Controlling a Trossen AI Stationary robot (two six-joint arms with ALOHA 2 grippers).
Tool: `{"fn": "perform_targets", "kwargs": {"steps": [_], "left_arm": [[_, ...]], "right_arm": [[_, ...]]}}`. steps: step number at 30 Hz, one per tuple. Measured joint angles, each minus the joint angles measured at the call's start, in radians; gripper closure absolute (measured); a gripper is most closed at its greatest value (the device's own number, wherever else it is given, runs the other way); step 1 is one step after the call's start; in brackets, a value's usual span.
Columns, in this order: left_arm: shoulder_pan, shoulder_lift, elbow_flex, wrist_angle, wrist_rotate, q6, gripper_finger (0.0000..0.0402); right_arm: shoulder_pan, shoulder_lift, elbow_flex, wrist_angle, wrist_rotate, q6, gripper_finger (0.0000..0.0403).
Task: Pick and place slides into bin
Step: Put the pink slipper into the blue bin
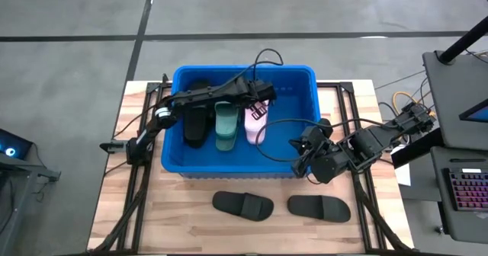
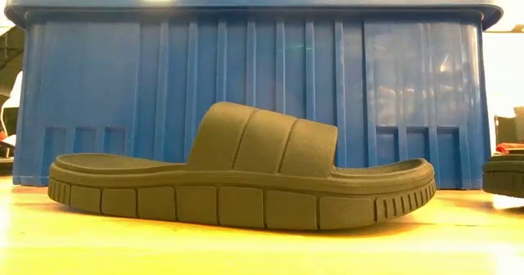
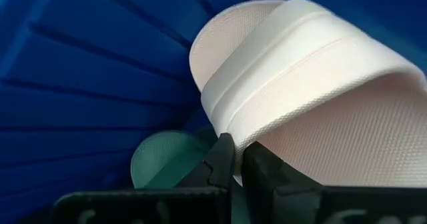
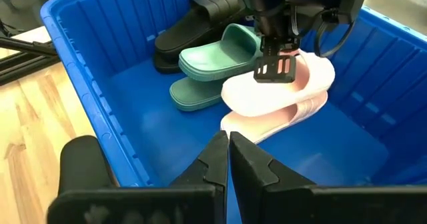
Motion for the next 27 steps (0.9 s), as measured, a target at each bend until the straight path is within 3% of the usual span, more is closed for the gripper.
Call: {"fn": "perform_targets", "kwargs": {"steps": [11,27], "left_arm": [[0.001,0.000,-0.119,0.018,-0.006,-0.001,0.0401],[-0.011,-0.059,-0.123,0.135,-0.001,0.110,0.0402]], "right_arm": [[0.000,0.000,0.000,0.000,0.000,0.002,0.0394],[0.000,0.000,0.000,-0.001,0.000,0.001,0.0394]]}}
